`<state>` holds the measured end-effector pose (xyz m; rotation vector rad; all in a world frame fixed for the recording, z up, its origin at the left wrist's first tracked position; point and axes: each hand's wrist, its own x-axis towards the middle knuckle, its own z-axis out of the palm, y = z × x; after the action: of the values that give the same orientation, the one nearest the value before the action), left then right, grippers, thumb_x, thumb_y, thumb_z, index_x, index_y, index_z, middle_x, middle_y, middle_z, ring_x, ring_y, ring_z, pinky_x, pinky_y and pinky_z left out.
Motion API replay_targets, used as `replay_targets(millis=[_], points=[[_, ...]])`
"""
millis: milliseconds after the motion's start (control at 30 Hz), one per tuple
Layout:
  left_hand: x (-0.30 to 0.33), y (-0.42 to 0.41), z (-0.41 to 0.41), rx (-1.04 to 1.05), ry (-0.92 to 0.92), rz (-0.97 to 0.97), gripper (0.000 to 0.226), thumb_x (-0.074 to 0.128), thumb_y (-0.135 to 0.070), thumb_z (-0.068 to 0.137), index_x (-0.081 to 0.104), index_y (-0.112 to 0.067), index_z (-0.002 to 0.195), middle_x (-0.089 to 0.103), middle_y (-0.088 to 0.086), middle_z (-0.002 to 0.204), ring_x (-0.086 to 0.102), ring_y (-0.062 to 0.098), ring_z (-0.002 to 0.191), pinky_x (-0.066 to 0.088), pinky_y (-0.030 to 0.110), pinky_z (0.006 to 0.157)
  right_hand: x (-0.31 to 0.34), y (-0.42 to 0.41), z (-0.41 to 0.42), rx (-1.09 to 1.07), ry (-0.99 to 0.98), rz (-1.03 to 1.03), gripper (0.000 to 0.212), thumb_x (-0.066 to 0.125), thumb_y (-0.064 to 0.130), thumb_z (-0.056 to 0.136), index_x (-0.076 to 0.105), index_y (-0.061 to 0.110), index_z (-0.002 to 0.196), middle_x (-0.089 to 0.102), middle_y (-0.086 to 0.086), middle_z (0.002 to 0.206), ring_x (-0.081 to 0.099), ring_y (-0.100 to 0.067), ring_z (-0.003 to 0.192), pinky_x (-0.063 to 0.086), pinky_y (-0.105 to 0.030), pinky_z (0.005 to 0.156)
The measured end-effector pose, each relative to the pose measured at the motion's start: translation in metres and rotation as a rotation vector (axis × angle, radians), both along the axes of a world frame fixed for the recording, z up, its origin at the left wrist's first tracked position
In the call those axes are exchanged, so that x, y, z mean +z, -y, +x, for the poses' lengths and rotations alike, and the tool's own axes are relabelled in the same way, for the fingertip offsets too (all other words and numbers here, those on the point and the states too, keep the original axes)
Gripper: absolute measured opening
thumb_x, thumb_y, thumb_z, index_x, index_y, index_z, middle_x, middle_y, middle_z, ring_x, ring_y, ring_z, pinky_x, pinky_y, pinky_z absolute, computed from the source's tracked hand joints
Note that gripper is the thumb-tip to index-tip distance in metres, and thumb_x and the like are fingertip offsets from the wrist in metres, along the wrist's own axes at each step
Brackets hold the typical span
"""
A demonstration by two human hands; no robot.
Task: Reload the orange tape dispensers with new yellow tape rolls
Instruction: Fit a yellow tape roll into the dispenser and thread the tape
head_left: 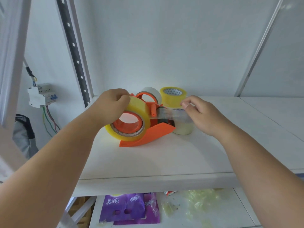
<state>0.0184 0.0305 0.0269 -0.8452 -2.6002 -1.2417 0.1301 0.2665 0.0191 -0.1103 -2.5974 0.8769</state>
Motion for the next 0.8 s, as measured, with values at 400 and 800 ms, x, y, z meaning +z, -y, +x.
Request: replay_targets(millis=[400,800], points=[[0.001,-0.009,0.004,0.077,0.477,0.675,0.056,0.043,-0.075,0.072,0.067,-0.026,0.057,0.063,-0.002,0.054,0.059,0.023,0.061,0.048,0.040,0.080,0.035,0.046,-0.016,0.061,-0.243,-0.599,0.021,0.048,0.040,0.094,0.053,0.031,0.076,0.045,0.020,0.046,0.040,-0.002,0.047,0.031,-0.022,0.056],[-0.014,-0.046,0.034,0.079,0.929,1.010,0.050,0.033,-0.058,0.094,0.059,-0.016,0.095,0.055,-0.003,0.044,0.052,0.012,0.038,0.043,0.022,0.051,0.023,0.075,-0.037,-0.276,-0.421,-0.963,0.033,0.041,0.045,0.095,0.054,0.022,0.075,0.058,0.000,0.075,0.057,-0.020,0.072,0.049,-0.036,0.074]])
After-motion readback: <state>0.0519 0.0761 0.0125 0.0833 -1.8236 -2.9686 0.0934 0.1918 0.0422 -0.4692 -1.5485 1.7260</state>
